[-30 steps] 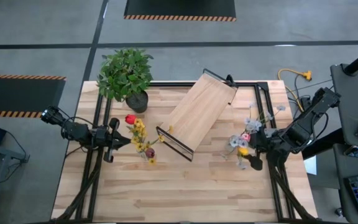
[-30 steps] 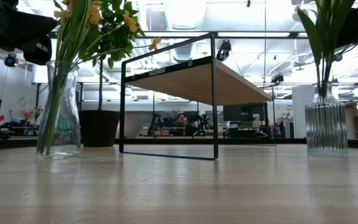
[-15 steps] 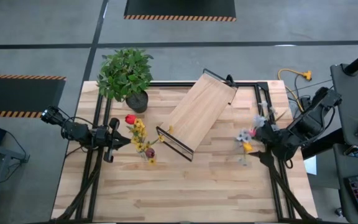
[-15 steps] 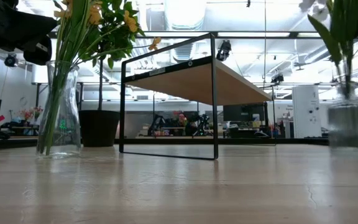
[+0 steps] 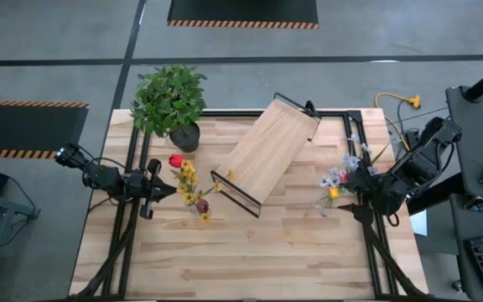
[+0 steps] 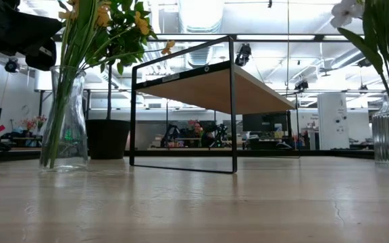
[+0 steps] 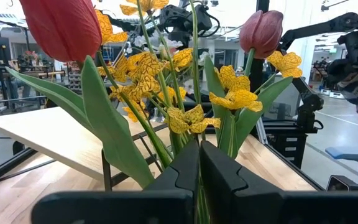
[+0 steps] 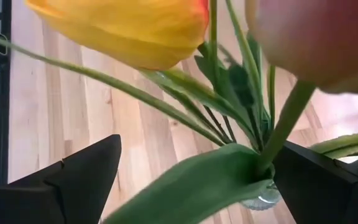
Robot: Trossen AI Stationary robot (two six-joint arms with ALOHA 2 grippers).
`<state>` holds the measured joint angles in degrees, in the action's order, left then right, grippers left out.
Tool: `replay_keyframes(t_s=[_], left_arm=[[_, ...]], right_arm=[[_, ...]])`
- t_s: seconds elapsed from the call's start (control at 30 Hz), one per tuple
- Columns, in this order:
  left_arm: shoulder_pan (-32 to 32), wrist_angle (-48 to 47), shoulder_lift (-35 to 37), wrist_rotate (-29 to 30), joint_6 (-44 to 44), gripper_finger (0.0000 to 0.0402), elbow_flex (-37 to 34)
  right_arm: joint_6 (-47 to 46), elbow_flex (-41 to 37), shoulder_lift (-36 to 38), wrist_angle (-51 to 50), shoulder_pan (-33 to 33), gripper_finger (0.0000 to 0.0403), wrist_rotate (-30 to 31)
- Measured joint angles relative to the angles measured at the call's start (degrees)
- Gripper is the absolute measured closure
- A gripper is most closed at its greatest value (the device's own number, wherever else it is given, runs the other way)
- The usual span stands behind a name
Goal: Pick and place flowers into a vace then onto a shelf
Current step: Put the right flower vase on the shelf
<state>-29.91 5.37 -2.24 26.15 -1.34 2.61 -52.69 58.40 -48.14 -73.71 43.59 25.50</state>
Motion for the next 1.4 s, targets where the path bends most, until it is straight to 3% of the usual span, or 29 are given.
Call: replay_keyframes(t_s=[0.2,0.53,0.93,1.2,1.4], left_arm=[[-0.01,0.02,0.00,0.00,0.00,0.0401,-0.01],[0.00,0.01,0.02,0.02,0.00,0.0402,-0.02],[-0.02,0.00,0.00,1.36,0.02,0.0401,-0.02],[-0.01,0.00,0.00,1.33,0.02,0.0402,-0.02],[-0.01,0.00,0.01,1.31,0.02,0.0402,-0.02]], right_arm=[[-2.61,-3.31,-0.10,0.20,0.00,0.0023,1.37],[-4.01,-5.41,-1.55,-1.58,0.01,0.0023,-12.75],[-4.37,-4.90,-2.11,-7.20,0.00,0.0023,-11.25],[-7.26,1.05,-2.74,-16.06,-0.11,0.0023,-12.59],[-7.31,3.98,-3.22,-16.33,-0.15,0.0023,-10.28]])
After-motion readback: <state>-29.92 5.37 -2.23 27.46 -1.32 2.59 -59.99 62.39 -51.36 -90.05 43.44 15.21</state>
